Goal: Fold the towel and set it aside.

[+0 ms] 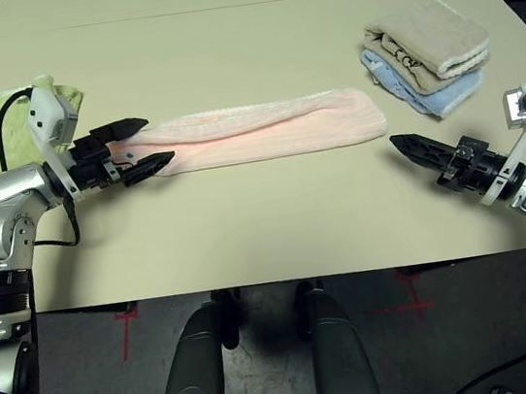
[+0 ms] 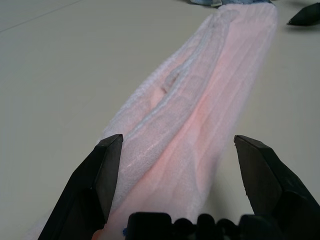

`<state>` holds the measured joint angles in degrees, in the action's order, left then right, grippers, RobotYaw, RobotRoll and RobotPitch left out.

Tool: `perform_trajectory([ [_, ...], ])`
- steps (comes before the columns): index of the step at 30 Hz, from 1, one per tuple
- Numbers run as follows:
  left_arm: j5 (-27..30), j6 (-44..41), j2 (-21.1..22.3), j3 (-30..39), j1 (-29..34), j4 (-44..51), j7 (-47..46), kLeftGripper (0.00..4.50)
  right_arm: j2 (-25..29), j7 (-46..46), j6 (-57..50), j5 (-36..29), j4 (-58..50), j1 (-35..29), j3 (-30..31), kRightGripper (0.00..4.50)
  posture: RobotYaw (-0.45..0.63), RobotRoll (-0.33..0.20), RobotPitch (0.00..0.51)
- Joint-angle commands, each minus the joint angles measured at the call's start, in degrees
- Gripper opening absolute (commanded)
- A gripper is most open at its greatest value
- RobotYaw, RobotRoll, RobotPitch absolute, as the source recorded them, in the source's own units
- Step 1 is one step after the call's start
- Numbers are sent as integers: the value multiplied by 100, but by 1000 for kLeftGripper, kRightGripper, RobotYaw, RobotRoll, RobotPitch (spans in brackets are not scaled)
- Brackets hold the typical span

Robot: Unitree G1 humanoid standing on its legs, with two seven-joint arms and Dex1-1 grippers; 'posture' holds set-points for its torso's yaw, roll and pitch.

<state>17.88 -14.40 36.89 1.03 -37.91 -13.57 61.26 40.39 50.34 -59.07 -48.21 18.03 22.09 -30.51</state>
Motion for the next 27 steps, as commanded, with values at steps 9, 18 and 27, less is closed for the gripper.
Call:
perform_trajectory([
  [9,-96,170,79,-59,-115,-78,212,4496,-551,-1134,-258,-34,0,321,46,4473,52,0,288],
  [18,-14,-35,87,-62,-44,184,219,4496,-847,-1442,267,171,173,560,189,4473,49,0,287],
  [27,-8,-148,88,-60,-4,272,221,4500,-909,-1468,467,249,183,560,269,1937,48,0,286],
])
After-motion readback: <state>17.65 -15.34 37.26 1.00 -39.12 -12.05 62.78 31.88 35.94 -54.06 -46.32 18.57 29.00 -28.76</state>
